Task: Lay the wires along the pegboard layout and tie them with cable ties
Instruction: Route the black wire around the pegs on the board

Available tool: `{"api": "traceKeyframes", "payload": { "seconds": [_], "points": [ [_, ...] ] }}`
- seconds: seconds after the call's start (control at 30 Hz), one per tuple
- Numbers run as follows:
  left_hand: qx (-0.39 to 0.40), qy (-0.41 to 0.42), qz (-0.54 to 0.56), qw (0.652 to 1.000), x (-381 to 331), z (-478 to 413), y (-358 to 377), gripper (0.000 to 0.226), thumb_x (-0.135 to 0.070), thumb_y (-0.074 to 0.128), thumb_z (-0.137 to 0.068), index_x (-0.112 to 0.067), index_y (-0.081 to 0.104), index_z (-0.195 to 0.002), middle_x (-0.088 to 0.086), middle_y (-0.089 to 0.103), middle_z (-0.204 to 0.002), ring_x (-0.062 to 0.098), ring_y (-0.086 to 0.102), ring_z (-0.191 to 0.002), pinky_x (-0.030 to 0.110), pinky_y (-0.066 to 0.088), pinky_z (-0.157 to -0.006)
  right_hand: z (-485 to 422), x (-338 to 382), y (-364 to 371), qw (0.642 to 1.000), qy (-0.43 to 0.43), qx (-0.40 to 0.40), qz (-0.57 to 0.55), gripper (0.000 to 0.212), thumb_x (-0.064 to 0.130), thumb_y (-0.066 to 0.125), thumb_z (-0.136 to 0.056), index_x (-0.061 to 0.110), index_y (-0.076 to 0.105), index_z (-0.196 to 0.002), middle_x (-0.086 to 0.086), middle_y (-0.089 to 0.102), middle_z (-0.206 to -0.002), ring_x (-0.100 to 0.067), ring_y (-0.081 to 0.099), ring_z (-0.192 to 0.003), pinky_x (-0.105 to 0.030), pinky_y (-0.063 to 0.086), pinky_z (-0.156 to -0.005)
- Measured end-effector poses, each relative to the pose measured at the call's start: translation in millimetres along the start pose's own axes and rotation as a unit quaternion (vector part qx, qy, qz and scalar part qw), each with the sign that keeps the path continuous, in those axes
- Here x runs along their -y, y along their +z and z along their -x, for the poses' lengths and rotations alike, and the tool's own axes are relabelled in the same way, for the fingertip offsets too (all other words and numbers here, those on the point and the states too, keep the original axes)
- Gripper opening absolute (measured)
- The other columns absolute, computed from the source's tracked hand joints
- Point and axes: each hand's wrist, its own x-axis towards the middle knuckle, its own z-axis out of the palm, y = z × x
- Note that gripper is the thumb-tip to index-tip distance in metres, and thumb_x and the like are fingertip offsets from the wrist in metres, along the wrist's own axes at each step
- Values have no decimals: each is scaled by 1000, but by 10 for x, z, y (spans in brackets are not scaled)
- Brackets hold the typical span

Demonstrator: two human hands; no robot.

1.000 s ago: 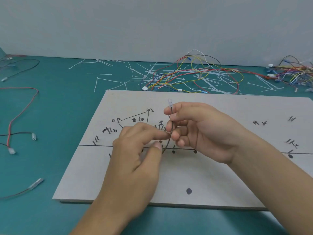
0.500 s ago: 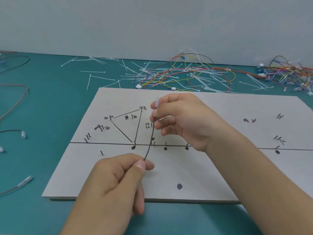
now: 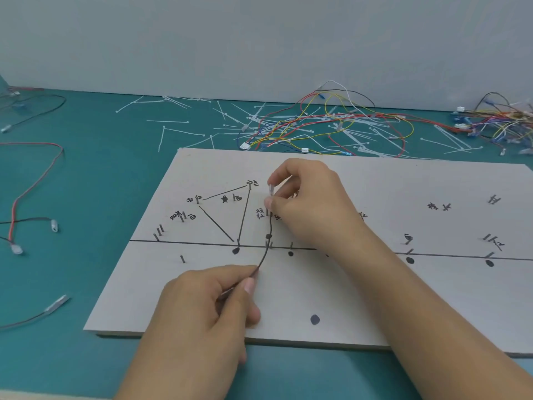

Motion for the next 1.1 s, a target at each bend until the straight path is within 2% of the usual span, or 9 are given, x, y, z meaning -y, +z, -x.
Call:
{"api": "traceKeyframes", "payload": {
  "seconds": [0.07,0.13,0.33,0.47,0.6,0.77,0.93,1.0,1.1],
  "points": [
    [-10,-6,29,1000,9,1,17,29,-18,61,-97,-42,77,-99,-5,76,-70,21,65,-41,11,43,-48,-2,-9,-16,999,-2,4,-37,24,15,78,-84,30,63,-96,7,73,-71,4,58,-55,-14,44,-56],
    [-21,-8,56,998,4,5,23,35,-11,62,-97,-43,76,-92,-1,77,-70,25,65,-40,11,41,-41,-4,-14,-33,999,-3,4,-51,23,15,79,-84,30,63,-93,7,74,-70,1,59,-50,-21,45,-58],
    [-38,-24,86,995,18,8,43,37,-5,64,-95,-38,74,-79,4,74,-64,26,64,-38,8,37,-37,-9,-50,-1,1000,-6,12,-14,12,22,80,-85,29,70,-88,9,72,-70,2,58,-53,-16,40,-55],
    [-30,-37,78,996,6,0,31,34,-8,63,-94,-36,73,-78,6,72,-61,27,64,-39,17,38,-34,-17,-58,-1,1000,-7,27,4,12,24,74,-87,29,64,-85,9,70,-75,4,57,-59,-10,39,-47],
    [-8,-54,59,997,-8,-30,-25,30,-11,61,-93,-35,72,-80,8,71,-58,28,63,-38,25,40,-33,14,-45,9,998,-23,38,39,11,21,70,-88,26,69,-79,12,67,-74,10,55,-63,-4,38,-50],
    [26,-71,9,997,-50,-55,-52,30,-15,59,-94,-41,68,-83,7,71,-58,24,61,-37,27,42,-37,36,-48,-27,996,-29,59,54,13,16,66,-85,24,73,-77,12,69,-72,11,56,-62,-2,38,-51],
    [55,-60,-68,994,-85,-34,-94,29,-26,59,-93,-54,61,-94,-3,71,-59,16,62,-39,22,44,-38,65,-80,-57,992,-39,96,74,16,17,77,-79,29,69,-87,11,66,-83,10,56,-64,-4,38,-53],
    [58,-44,-99,992,-72,-6,-120,28,-31,60,-87,-57,62,-96,-6,68,-59,14,64,-48,31,57,-52,74,-87,-54,991,-42,96,78,19,20,78,-79,31,68,-92,11,65,-87,9,55,-65,-3,38,-54],
    [52,-32,-131,990,-73,9,-153,30,-35,63,-83,-62,63,-96,-8,66,-59,8,62,-50,36,60,-62,83,-82,-39,991,-40,95,87,23,21,76,-80,33,68,-99,12,63,-90,4,56,-65,-3,39,-56]
  ]
}}
